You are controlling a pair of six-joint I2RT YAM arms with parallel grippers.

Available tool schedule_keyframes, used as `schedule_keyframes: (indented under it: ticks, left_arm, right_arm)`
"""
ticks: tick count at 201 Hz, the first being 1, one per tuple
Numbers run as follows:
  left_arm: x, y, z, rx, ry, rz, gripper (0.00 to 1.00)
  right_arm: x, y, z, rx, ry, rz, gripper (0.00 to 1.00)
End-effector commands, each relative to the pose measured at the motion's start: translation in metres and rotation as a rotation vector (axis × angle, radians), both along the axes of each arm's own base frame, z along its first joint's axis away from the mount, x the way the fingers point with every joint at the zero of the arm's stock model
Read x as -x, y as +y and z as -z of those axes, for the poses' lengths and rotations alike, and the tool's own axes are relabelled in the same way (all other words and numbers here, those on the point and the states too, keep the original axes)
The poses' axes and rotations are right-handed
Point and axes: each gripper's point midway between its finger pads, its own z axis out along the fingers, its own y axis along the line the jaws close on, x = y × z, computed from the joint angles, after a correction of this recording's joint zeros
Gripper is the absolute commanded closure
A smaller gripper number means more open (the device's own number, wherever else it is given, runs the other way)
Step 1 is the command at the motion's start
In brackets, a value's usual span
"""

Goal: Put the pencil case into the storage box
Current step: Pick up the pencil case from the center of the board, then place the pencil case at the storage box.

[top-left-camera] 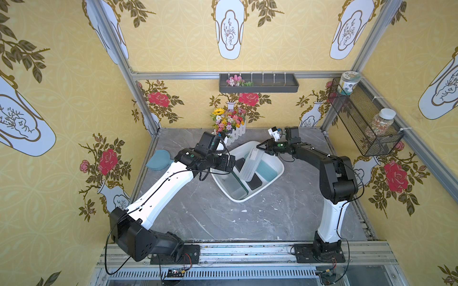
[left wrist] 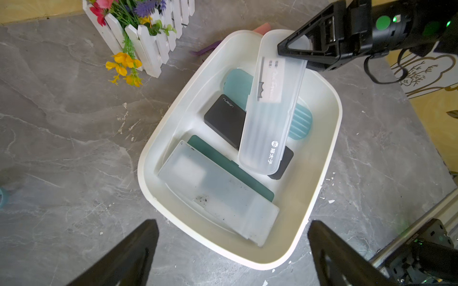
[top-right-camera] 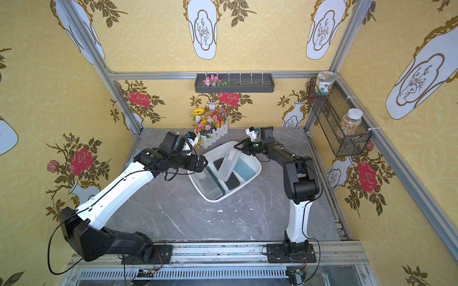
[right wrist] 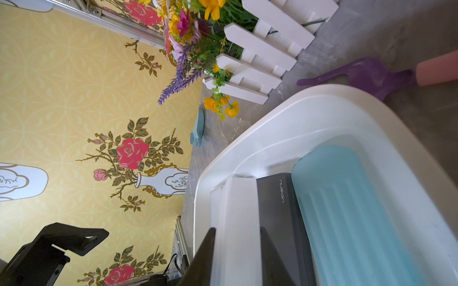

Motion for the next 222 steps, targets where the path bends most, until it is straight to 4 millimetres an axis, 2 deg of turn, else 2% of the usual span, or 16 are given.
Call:
schedule_keyframes:
  ticks: [1,53,97,134,151,184,222]
  left_arm:
    - [-0.003,0.002,0.002,0.018,-0.007,0.005,0.00]
    - [-0.004,0.011,0.015,0.022,0.014,-0.011,0.00]
    - [-0.006,0.010,0.026,0.015,0.036,-0.006,0.00]
    - [-0.013,0.006,0.037,0.018,0.054,-0.012,0.00]
    - [-0.019,0.003,0.045,0.013,0.072,-0.019,0.00]
    - [-0.025,-0.006,0.048,0.037,0.080,-0.007,0.00]
    - [-0.027,-0.009,0.054,0.034,0.097,-0.001,0.00]
  right_arm:
    - [0.011,0.006,0.001,-0.015,-0.002,-0.100,0.71]
    - [0.015,0.004,0.020,0.081,0.017,-0.233,0.71]
    - [0.004,0.005,0.031,0.158,0.022,-0.317,0.71]
    - [-0.006,0.010,0.031,0.205,-0.012,-0.322,0.71]
    - [-0.011,0.011,0.020,0.161,-0.030,-0.313,0.71]
    - [-0.012,0.015,-0.010,0.048,-0.055,-0.312,0.71]
    - [-0.025,-0.002,-0.041,-0.008,-0.091,-0.278,0.71]
